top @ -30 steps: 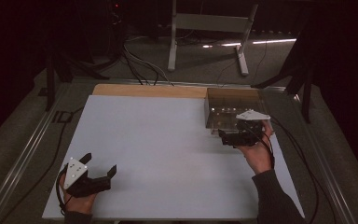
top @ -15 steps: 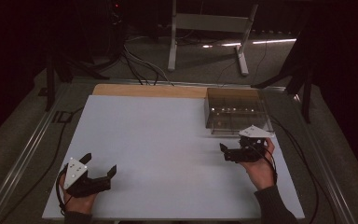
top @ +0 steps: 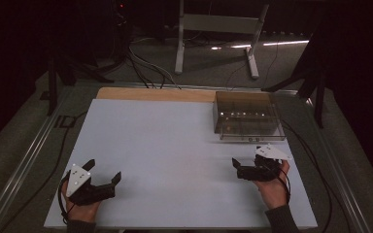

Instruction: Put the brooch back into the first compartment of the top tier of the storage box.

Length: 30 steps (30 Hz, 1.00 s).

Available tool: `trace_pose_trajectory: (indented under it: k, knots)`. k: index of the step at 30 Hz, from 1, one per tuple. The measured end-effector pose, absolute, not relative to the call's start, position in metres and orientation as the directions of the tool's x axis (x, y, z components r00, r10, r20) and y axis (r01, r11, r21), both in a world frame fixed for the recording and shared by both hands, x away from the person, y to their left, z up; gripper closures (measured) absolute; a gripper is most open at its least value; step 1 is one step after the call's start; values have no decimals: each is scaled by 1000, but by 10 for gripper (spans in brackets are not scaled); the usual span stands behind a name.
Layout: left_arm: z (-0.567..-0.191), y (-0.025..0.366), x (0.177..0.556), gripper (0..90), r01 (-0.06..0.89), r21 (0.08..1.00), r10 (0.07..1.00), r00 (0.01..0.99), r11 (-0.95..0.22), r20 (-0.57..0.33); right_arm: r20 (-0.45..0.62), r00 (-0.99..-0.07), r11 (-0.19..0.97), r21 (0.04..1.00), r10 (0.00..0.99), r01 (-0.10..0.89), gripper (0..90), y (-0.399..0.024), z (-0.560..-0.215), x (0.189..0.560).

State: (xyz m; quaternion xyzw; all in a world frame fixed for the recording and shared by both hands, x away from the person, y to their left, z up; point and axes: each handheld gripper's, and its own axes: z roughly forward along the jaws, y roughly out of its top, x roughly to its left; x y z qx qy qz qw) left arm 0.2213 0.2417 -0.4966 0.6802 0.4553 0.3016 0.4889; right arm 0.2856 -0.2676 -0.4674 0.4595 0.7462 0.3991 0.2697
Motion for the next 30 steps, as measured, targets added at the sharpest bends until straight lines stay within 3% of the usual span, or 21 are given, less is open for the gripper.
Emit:
trace_pose_trajectory:
  k: [30]
  knots:
    - [-495,246,221,4,313,944,914,404,-104,-33,44,-467,150,917,883,370,0,-280,-489,254]
